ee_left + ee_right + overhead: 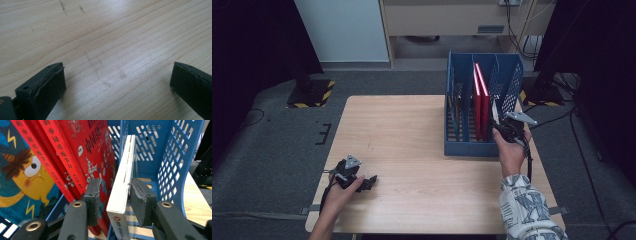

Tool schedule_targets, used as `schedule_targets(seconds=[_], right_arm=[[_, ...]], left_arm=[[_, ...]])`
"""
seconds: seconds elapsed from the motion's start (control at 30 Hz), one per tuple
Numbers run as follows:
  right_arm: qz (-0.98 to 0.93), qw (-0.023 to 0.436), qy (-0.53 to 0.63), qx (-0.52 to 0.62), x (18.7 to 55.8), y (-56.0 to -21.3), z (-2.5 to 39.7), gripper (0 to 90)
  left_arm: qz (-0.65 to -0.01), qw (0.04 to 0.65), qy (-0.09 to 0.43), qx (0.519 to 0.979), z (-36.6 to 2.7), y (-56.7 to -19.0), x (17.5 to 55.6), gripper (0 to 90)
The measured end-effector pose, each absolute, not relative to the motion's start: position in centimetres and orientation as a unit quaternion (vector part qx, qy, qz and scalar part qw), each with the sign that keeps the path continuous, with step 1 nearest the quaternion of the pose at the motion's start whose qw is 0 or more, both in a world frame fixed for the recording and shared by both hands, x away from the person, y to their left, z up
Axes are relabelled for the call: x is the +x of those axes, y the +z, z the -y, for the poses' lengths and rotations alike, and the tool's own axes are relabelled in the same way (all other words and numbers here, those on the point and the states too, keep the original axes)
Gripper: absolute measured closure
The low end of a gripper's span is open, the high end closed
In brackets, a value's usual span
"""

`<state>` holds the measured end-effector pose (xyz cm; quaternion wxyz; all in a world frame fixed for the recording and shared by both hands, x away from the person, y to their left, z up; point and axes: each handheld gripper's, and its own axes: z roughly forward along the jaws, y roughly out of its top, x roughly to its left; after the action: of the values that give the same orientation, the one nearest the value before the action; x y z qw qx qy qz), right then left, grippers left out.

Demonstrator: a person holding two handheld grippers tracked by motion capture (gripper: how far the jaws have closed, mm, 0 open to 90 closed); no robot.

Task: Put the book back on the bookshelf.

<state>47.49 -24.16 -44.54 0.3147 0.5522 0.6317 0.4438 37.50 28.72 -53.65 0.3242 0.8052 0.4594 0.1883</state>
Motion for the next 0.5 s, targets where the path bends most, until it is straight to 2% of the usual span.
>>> schedule_targets(seconds=[0.5], right_arm=[[-0.633,0.308,0.447,0.552,47.56,-44.58,24.36,52.4]], left_arm=[[-0.459,0.324,0.188,0.805,-28.71,-53.65,37.5,0.0]])
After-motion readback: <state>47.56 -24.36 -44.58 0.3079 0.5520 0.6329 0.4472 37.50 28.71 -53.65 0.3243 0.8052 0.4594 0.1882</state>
